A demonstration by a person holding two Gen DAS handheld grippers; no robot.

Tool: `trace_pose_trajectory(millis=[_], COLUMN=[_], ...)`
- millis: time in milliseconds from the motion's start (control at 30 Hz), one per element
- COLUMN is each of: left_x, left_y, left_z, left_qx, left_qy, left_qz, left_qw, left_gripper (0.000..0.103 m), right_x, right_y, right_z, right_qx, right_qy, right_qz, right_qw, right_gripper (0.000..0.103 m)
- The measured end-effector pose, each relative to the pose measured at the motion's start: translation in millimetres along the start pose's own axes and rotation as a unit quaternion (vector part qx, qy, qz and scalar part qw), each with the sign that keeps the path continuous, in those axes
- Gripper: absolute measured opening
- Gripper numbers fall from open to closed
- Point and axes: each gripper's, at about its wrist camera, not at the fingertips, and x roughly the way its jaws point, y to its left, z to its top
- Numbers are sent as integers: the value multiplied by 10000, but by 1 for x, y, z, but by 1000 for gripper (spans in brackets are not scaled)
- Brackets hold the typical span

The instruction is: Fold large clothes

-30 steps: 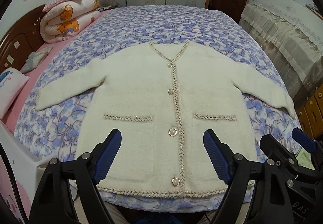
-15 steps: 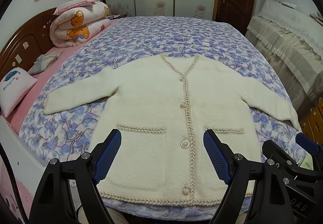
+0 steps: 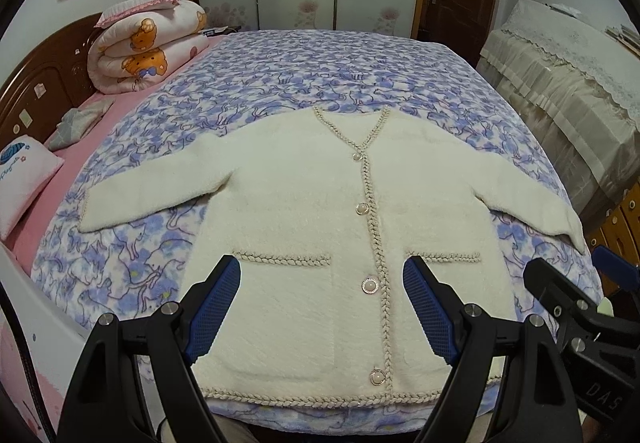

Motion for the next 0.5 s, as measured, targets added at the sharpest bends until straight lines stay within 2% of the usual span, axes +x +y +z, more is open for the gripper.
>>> trace_pose_trajectory(millis=[500], left_x=[-17], left_y=[2], left_z=[26], left_qx=[70], left_qy=[-324], left_qz=[-203], left_qw=[9992], left_gripper=[83], right_x=[-14], right_y=[-16], right_z=[27], right_qx=[215], right_qy=[-304], right_qz=[-206], right_qw=[9991], right_gripper=[96])
